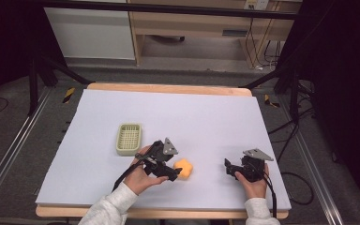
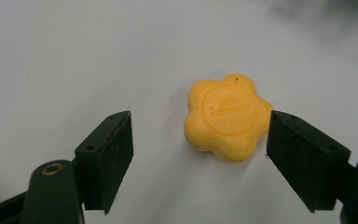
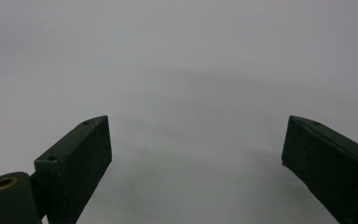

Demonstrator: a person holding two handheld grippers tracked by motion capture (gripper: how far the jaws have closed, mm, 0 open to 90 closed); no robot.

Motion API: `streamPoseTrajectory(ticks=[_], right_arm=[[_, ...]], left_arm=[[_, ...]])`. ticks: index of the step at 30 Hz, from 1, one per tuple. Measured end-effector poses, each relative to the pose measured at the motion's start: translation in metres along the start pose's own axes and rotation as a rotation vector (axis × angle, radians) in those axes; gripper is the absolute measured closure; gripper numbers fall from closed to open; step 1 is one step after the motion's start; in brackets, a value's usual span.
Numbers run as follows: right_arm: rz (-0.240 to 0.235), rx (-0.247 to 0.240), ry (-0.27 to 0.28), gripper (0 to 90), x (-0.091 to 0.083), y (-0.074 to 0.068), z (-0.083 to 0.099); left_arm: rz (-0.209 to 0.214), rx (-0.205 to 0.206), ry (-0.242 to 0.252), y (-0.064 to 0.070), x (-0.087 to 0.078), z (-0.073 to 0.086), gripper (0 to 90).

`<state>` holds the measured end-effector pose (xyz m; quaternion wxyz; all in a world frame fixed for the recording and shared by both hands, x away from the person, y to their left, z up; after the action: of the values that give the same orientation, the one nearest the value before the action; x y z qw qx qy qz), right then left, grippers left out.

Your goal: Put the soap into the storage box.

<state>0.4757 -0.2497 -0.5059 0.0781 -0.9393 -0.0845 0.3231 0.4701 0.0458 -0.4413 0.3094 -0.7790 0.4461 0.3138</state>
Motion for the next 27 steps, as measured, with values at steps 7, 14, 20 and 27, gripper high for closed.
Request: streamPoseTrajectory(ticks=[7, 14, 20, 27], right_arm=[[-0.002, 0.002, 0.0, 8.6, 0.0, 0.0, 0.0], [0.0, 0.001, -0.001, 8.8, 0.0, 0.0, 0.0], [0.0, 0.001, 0.0, 9.1, 0.0, 0.0, 0.0], [-0.003, 0.002, 0.0, 9.2, 0.0, 0.0, 0.0]], left_arm=[[0.022, 0.024, -0.023, 0.004, 0.007, -0.003, 22.0], [0.032, 0.035, -0.037, 0.006, 0.012, -0.004, 21.3], [0.047, 0.049, -0.056, 0.008, 0.019, -0.006, 20.7], [0.061, 0.075, -0.076, 0.011, 0.024, -0.01, 18.8]])
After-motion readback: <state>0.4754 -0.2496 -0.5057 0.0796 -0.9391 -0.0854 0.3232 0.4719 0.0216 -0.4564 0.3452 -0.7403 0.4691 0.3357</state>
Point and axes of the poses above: each handheld gripper's, and its own axes: x roughly forward along the jaws, z roughly out of its underside, y roughly to its right, the point moved 3 cm from there along x, roughly forward along the jaws, and after that the axes turned 12 degrees about x, right-handed, at the moved point
